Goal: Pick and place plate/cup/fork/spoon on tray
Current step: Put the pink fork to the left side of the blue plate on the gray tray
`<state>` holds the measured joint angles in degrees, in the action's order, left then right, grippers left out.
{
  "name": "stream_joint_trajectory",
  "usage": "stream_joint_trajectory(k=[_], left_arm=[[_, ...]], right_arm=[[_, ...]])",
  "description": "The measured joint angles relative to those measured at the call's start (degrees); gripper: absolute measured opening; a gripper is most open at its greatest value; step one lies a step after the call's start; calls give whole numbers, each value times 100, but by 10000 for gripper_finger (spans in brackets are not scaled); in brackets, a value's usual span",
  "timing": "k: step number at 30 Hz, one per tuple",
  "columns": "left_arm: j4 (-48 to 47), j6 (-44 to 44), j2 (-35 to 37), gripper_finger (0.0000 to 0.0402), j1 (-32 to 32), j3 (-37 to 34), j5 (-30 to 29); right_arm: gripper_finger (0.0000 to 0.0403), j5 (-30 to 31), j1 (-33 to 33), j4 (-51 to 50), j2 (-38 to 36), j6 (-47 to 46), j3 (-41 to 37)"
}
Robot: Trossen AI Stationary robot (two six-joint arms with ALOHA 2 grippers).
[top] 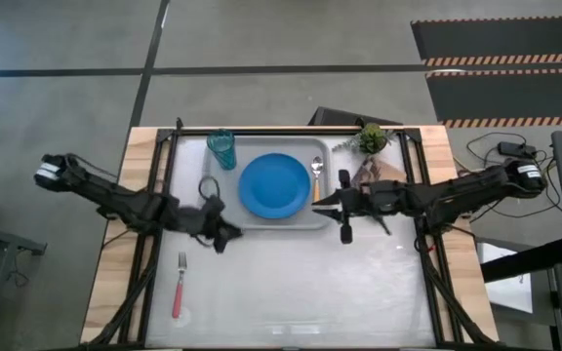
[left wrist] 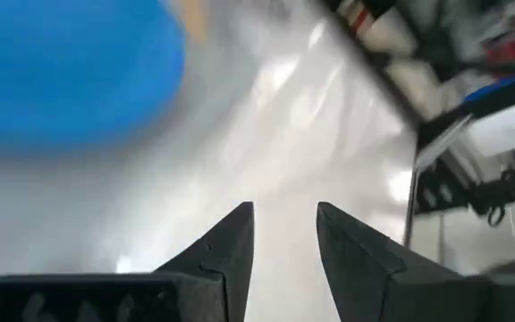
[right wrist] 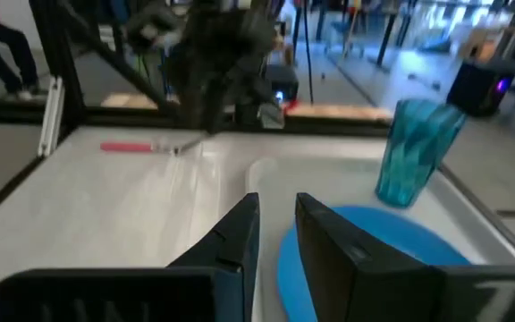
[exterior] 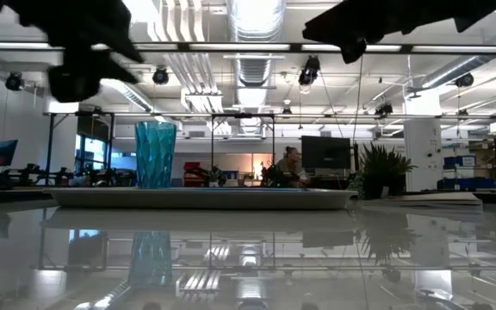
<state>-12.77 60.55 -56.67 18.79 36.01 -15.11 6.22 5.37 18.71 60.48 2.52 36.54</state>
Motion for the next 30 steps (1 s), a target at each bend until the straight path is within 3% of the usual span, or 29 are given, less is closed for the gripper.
stream_joint_trajectory(k=[7,12,17,21,30], left_arm=[[-2381,3496,-750,107,1469,491,635],[-2879,5141,-1330,107,2114,591,1329],[-2927,5450,-1735,107,2174,1035,1570],[-3500,5578,-2070,107,2338,1400,2018],[-3725,6147,-2624,107,2709,1211,2382]], right_arm=[[62,-7,0,95,-283,422,-264],[63,-13,0,132,-179,820,-309],[63,-13,-13,134,-33,906,-298],[61,-13,-13,136,29,880,-302],[58,-14,-13,134,41,802,-311]])
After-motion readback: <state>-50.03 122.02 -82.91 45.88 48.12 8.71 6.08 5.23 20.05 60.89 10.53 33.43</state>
